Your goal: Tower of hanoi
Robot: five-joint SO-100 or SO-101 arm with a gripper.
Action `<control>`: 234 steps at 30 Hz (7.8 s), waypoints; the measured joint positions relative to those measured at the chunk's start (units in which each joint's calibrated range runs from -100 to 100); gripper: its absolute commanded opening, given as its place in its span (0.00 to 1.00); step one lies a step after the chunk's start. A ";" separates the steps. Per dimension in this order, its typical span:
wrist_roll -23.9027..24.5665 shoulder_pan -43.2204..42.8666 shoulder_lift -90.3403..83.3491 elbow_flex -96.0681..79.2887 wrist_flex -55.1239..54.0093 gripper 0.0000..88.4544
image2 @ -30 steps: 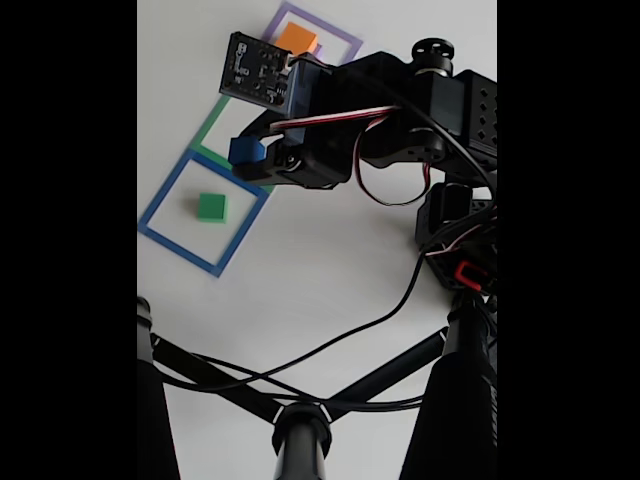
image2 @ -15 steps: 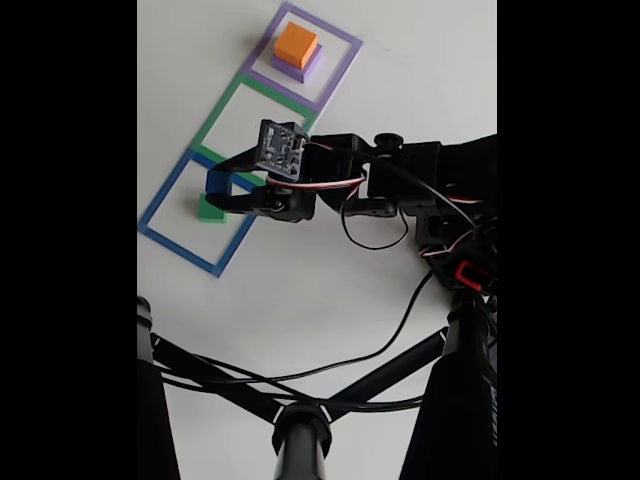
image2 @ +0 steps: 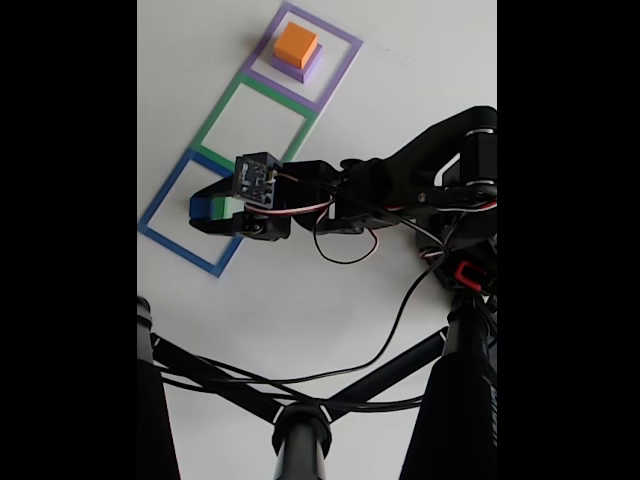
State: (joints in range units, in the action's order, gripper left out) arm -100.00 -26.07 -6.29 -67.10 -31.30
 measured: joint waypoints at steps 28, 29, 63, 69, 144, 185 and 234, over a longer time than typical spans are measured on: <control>0.00 1.23 4.90 -5.31 -10.11 0.02; 0.00 1.23 4.90 -4.87 -10.11 0.02; 0.00 4.01 14.18 0.00 -12.60 0.06; 0.00 4.01 14.69 0.17 -13.72 0.17; 0.20 51.00 -46.35 29.07 89.33 0.41; 0.20 51.33 8.53 -4.96 -14.53 0.48; 0.20 48.06 19.92 3.22 -18.38 0.23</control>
State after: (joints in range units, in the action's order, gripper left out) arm -99.80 21.98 13.63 -63.88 -49.68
